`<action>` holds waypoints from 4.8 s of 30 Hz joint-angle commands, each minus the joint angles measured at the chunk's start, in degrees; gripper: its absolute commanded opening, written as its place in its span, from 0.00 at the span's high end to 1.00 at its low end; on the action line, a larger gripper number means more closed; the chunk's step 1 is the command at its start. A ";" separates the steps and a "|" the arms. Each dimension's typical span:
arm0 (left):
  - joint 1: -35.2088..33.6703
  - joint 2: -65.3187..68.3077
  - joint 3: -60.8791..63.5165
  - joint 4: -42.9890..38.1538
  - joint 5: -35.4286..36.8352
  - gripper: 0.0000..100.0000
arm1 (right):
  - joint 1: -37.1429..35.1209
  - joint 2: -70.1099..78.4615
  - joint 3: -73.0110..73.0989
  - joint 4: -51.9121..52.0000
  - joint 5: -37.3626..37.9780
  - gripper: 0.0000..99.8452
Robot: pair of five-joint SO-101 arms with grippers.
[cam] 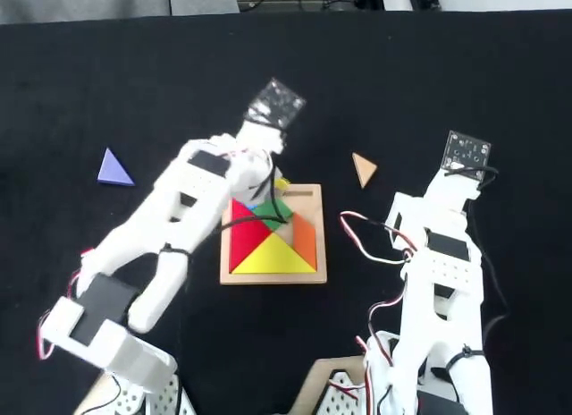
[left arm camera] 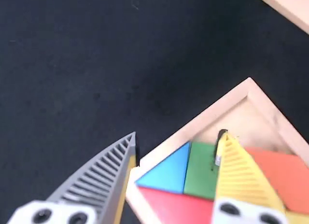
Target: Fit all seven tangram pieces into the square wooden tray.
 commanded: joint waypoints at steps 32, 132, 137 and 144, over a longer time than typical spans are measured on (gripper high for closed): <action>-6.55 0.18 -6.29 4.57 -6.42 0.73 | -0.79 -2.07 -1.19 -1.32 -0.35 0.98; -26.95 -109.89 73.36 13.71 12.57 0.73 | -12.84 75.21 -88.57 43.43 15.30 0.85; -26.95 -109.89 73.36 13.71 12.57 0.73 | -11.69 79.08 -91.56 43.78 15.47 0.85; -26.86 -109.89 73.36 13.63 12.57 0.73 | -10.02 78.64 -92.35 43.87 15.74 0.85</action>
